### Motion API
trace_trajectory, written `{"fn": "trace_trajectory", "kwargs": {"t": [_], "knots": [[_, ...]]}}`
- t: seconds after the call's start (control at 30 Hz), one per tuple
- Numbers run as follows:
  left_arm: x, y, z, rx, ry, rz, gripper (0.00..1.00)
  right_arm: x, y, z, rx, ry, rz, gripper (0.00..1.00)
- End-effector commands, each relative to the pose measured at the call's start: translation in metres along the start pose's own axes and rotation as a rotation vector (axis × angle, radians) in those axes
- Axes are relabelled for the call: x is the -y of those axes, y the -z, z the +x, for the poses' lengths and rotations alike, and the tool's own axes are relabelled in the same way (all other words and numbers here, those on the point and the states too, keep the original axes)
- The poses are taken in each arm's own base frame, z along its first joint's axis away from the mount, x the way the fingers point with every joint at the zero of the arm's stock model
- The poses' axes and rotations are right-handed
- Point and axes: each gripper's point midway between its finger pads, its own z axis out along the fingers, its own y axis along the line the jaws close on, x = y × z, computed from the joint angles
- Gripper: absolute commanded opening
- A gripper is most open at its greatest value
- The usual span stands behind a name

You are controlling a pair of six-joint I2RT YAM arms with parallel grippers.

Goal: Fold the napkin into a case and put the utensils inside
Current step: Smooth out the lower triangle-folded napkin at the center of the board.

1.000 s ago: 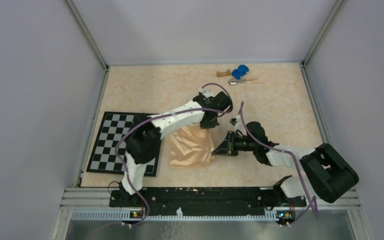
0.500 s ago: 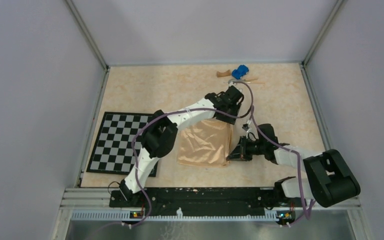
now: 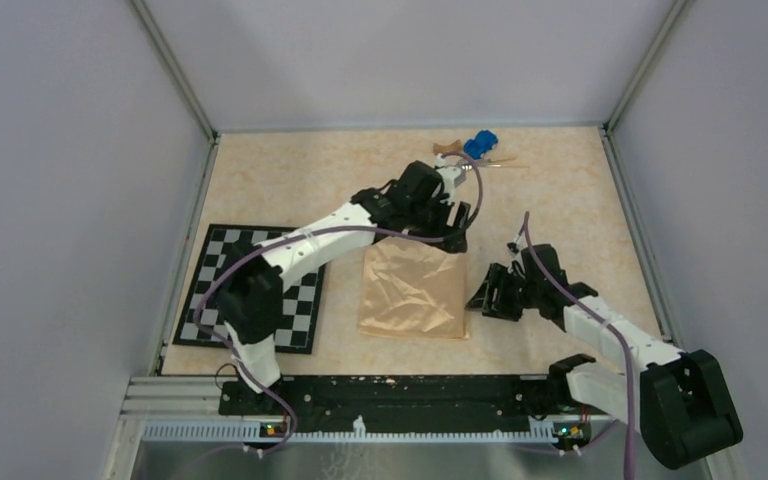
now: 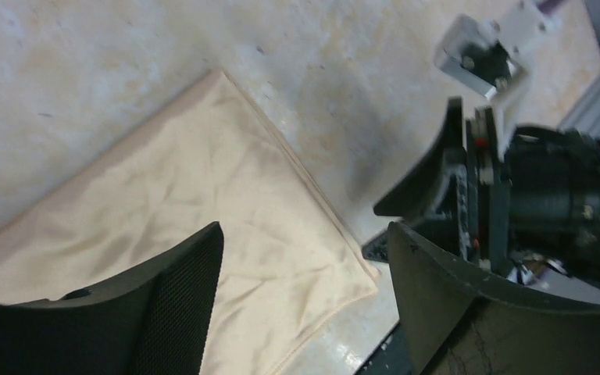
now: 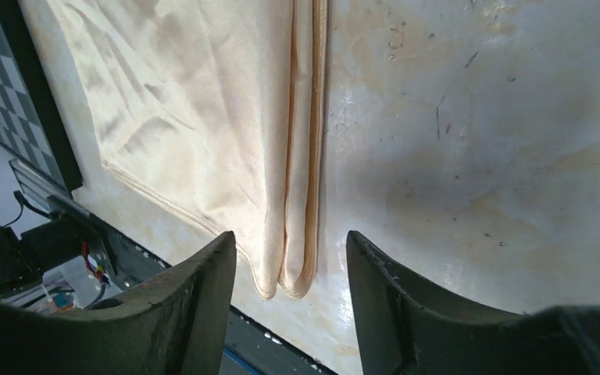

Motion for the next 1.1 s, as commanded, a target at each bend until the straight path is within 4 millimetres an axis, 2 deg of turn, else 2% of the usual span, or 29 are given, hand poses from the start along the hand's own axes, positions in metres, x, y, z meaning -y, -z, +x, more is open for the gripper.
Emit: {"fn": "trace_trajectory", "kwargs": {"t": [0.0,0.1,0.17,0.23,0.3,0.43,0.6,0.87,1.07], "knots": [[0.03,0.022,0.03,0.003,0.109,0.217,0.81,-0.011,0.002,-0.028,0.055,-0.015,0.006,0.54],[0.051,0.022,0.074,-0.038,0.225,0.341,0.76,-0.009,-0.004,-0.024,-0.01,-0.034,-0.02,0.5],[0.067,0.016,0.104,-0.086,0.247,0.357,0.72,-0.009,-0.008,-0.012,-0.069,-0.03,-0.053,0.4],[0.074,0.007,0.125,-0.126,0.232,0.312,0.7,-0.005,-0.009,0.001,-0.118,-0.036,-0.066,0.27],[0.079,-0.001,0.138,-0.148,0.21,0.274,0.68,-0.001,-0.009,0.01,-0.134,-0.035,-0.063,0.24],[0.08,-0.016,0.152,-0.172,0.178,0.217,0.58,0.001,-0.007,0.021,-0.146,-0.033,-0.086,0.2],[0.081,-0.032,0.164,-0.21,0.168,0.184,0.52,0.004,-0.011,0.033,-0.17,-0.051,-0.119,0.15],[0.082,-0.051,0.17,-0.249,0.12,0.129,0.38,0.005,-0.013,0.038,-0.176,-0.06,-0.14,0.04],[0.081,-0.056,0.17,-0.257,0.109,0.102,0.22,0.004,-0.014,0.037,-0.172,-0.055,-0.15,0.0]]}}
